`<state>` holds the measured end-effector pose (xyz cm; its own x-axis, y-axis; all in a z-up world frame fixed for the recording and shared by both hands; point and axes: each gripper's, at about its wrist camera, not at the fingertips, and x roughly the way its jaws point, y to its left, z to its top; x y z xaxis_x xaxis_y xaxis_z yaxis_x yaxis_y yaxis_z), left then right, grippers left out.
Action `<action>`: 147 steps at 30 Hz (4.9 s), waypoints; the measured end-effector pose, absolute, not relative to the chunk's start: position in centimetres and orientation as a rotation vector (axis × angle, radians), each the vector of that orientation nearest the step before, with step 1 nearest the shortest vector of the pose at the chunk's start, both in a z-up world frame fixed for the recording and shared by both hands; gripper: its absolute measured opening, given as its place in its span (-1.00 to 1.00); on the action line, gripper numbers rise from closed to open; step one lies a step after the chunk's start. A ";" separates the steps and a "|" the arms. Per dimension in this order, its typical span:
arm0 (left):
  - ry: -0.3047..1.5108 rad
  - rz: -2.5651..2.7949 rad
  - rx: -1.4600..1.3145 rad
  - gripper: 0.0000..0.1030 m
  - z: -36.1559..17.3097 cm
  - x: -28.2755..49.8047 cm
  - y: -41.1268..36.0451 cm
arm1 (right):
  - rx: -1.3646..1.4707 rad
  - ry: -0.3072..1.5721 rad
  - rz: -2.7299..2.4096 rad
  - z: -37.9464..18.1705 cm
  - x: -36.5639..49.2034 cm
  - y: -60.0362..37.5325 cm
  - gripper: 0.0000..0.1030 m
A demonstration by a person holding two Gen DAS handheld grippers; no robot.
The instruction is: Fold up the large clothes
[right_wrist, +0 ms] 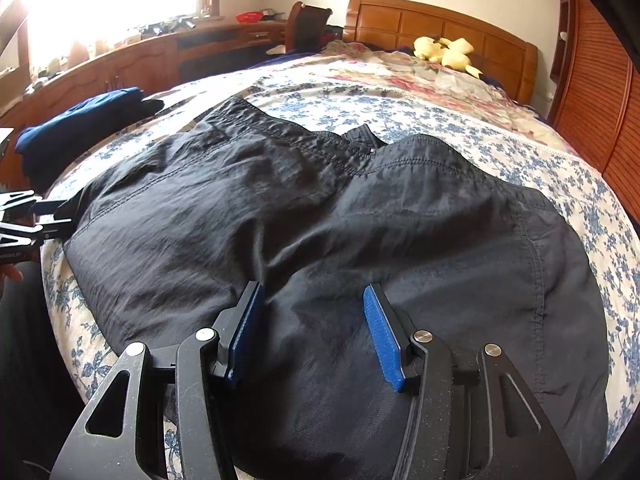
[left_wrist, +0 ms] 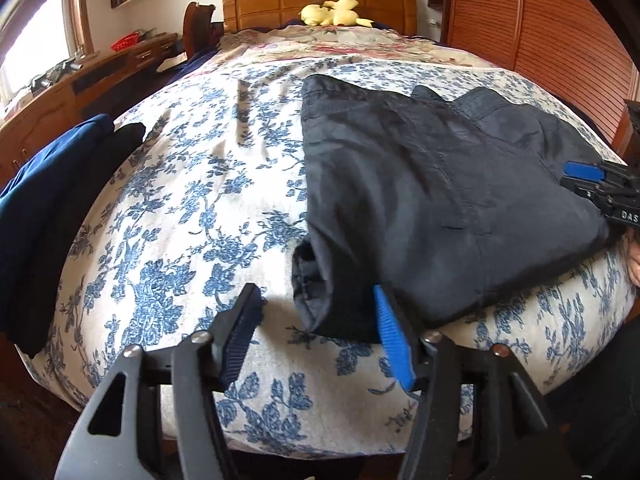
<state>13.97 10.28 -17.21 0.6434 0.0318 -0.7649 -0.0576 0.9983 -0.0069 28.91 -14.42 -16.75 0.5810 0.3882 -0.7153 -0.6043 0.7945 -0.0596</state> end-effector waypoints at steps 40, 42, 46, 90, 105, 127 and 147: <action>0.663 -0.097 -0.032 -0.93 -4.9 15.8 1.4 | -0.265 0.736 0.577 -14.3 27.4 -20.7 0.06; 0.628 -0.139 -0.019 -0.93 -3.0 16.9 -0.7 | -0.226 0.727 0.519 -13.8 28.1 -23.4 0.06; 0.577 -0.248 0.051 -0.94 0.3 19.9 -7.0 | -0.141 0.695 0.442 -12.1 28.4 -28.3 0.06; 0.709 -0.257 0.084 -0.38 -7.0 19.6 -9.5 | 0.001 0.588 0.528 -7.9 27.5 -28.3 0.06; 0.741 -0.242 0.063 -0.38 -9.1 19.6 -7.9 | 0.010 0.691 0.549 -11.2 29.8 -27.2 0.06; 0.742 -0.280 0.065 -0.38 -9.2 19.7 -9.4 | 0.074 0.477 0.421 -6.3 25.2 -36.2 -0.98; 0.718 -0.303 0.057 -0.38 -9.3 19.1 -8.9 | -0.048 0.497 0.245 -6.7 25.3 -36.3 -0.23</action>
